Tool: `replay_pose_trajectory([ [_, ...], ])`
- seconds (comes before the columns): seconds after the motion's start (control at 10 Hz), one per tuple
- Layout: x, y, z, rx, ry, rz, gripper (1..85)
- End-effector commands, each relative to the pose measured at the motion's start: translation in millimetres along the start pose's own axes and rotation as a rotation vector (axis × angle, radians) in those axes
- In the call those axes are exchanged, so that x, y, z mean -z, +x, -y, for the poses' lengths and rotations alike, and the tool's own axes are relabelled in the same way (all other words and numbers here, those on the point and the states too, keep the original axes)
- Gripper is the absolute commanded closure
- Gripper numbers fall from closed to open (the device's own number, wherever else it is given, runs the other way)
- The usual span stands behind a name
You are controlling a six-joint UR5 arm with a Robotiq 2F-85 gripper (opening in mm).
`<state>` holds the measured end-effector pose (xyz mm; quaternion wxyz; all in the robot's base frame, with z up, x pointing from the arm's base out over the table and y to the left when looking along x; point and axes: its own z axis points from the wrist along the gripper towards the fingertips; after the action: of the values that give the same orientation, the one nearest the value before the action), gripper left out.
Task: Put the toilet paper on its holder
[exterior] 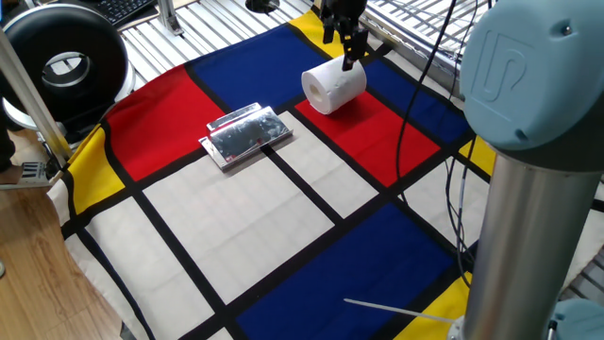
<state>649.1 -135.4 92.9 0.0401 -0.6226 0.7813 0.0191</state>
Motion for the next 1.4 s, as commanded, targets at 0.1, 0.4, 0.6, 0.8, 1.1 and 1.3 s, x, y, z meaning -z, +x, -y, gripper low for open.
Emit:
replay_pose_trajectory([
  [0.1,-15.6,-1.1,12.0,0.089,0.008,0.043,0.7],
  [0.4,-18.2,9.2,15.7,0.102,0.007,0.05,0.7],
  [0.6,-22.2,8.9,14.3,0.085,-0.001,0.058,0.7],
  [0.8,-25.0,10.2,9.0,0.062,-0.02,0.07,0.7],
  [1.1,-24.3,15.0,-4.2,0.0,-0.055,0.068,0.7],
  [1.3,-23.0,18.7,-6.6,-0.008,-0.056,0.05,0.7],
])
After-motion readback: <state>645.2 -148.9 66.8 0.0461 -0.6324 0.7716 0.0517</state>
